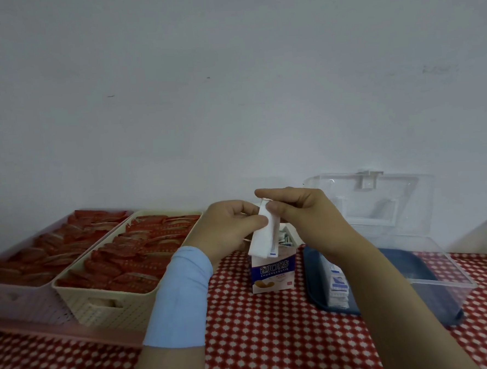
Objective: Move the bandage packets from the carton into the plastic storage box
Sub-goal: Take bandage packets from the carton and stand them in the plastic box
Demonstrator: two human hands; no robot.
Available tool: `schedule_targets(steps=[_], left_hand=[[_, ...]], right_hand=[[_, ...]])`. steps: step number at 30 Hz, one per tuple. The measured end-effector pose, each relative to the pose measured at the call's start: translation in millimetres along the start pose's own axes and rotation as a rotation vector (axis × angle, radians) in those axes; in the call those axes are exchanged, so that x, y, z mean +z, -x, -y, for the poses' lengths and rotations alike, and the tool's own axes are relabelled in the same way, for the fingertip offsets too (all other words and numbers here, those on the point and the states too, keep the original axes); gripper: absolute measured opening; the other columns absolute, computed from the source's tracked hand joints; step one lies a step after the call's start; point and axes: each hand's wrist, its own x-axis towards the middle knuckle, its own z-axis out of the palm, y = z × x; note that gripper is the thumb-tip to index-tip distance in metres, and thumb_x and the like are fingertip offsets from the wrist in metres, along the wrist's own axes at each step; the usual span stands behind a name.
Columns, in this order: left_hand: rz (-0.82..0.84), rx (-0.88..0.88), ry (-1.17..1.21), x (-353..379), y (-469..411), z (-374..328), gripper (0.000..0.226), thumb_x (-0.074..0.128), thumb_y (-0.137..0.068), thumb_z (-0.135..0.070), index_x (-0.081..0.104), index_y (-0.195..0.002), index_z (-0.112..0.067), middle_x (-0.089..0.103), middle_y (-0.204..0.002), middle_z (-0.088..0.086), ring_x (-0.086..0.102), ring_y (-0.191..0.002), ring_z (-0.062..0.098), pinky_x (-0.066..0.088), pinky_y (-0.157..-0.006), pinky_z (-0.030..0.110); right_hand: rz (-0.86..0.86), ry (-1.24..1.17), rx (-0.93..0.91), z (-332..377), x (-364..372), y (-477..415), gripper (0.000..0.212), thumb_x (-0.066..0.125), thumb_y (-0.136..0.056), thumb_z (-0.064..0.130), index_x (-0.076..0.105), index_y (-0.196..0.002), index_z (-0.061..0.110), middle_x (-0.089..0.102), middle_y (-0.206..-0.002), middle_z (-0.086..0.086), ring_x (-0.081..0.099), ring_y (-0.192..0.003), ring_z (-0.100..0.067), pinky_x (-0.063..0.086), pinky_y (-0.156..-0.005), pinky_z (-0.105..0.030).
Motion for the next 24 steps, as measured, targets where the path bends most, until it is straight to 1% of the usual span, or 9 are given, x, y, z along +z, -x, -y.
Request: schedule_targets(steps=[3,5,7,9,12,17,19,22,24], left_hand=[[-0.168,0.047,-0.07,-4.5,-0.8,2.1,0.004,0.071,-0.084,-0.015,0.073,-0.08,-0.016,0.076,-0.082,-0.002,0.072,-0.081,0.015,0.059,-0.071,0.03],[-0.283,0.065,-0.018,-10.3,-2.8,5.9,0.009,0.07,-0.085,-0.013,0.072,-0.078,-0.017,0.073,-0.082,-0.004,0.068,-0.077,0.012,0.055,-0.064,0.024],[-0.351,0.069,0.071,-15.2,-4.6,9.0,0.01,0.069,-0.087,-0.011,0.07,-0.079,-0.017,0.072,-0.083,-0.003,0.067,-0.075,0.012,0.054,-0.059,0.021],[-0.354,0.063,0.107,-16.4,-6.4,12.0,0.008,0.068,-0.088,-0.012,0.07,-0.082,-0.017,0.073,-0.086,-0.001,0.067,-0.077,0.013,0.053,-0.056,0.019],[-0.333,0.061,0.114,-14.4,-10.7,17.4,0.004,0.07,-0.088,-0.016,0.069,-0.084,-0.018,0.074,-0.091,0.001,0.068,-0.082,0.013,0.049,-0.057,0.018],[-0.342,0.051,0.107,-11.6,-14.7,23.8,0.004,0.071,-0.088,-0.019,0.07,-0.091,-0.017,0.074,-0.094,-0.001,0.069,-0.087,0.012,0.049,-0.062,0.018],[-0.384,0.059,0.111,-11.5,-15.8,25.5,0.006,0.071,-0.088,-0.019,0.07,-0.092,-0.016,0.074,-0.095,-0.002,0.069,-0.087,0.011,0.048,-0.06,0.017],[-0.421,0.054,0.106,-9.8,-17.7,27.9,0.006,0.071,-0.087,-0.019,0.07,-0.093,-0.017,0.074,-0.094,-0.003,0.068,-0.086,0.01,0.049,-0.063,0.02],[-0.425,0.065,0.082,-7.1,-18.8,29.2,0.005,0.071,-0.087,-0.019,0.07,-0.091,-0.017,0.074,-0.093,-0.003,0.069,-0.087,0.011,0.05,-0.065,0.023]], right_hand=[[-0.076,0.131,-0.024,-7.7,1.9,-4.9,0.035,0.061,-0.098,0.016,0.064,-0.128,0.032,0.072,-0.092,0.011,0.066,-0.083,-0.002,0.053,-0.077,-0.013],[-0.12,0.427,0.0,-11.3,-1.1,-8.7,0.026,0.061,-0.098,0.021,0.068,-0.118,0.036,0.067,-0.092,0.018,0.061,-0.079,0.001,0.048,-0.068,-0.01],[-0.044,0.755,0.052,-12.9,-4.5,-13.7,0.02,0.063,-0.095,0.023,0.071,-0.106,0.037,0.065,-0.094,0.023,0.058,-0.081,0.002,0.048,-0.075,-0.016],[0.122,1.025,0.116,-12.3,-3.0,-18.2,0.017,0.067,-0.092,0.028,0.074,-0.106,0.035,0.069,-0.101,0.019,0.058,-0.084,-0.001,0.049,-0.083,-0.023],[0.231,1.256,0.149,-13.9,4.6,-26.4,0.015,0.068,-0.092,0.034,0.075,-0.104,0.038,0.071,-0.106,0.016,0.061,-0.096,-0.008,0.044,-0.092,-0.029],[0.241,1.307,0.13,-15.5,6.5,-30.7,0.013,0.061,-0.095,0.031,0.073,-0.097,0.037,0.069,-0.103,0.016,0.058,-0.098,-0.011,0.032,-0.094,-0.033],[0.209,1.251,0.113,-13.9,2.8,-27.9,0.015,0.055,-0.099,0.028,0.069,-0.1,0.034,0.068,-0.104,0.014,0.059,-0.098,-0.011,0.037,-0.096,-0.032],[0.09,1.029,0.052,-11.9,-3.3,-23.3,0.013,0.053,-0.1,0.025,0.064,-0.097,0.032,0.069,-0.099,0.011,0.062,-0.091,-0.01,0.051,-0.086,-0.03],[0.095,0.948,0.043,-12.7,-5.0,-21.1,0.013,0.055,-0.099,0.025,0.066,-0.102,0.032,0.067,-0.1,0.012,0.062,-0.09,-0.008,0.052,-0.082,-0.027]])
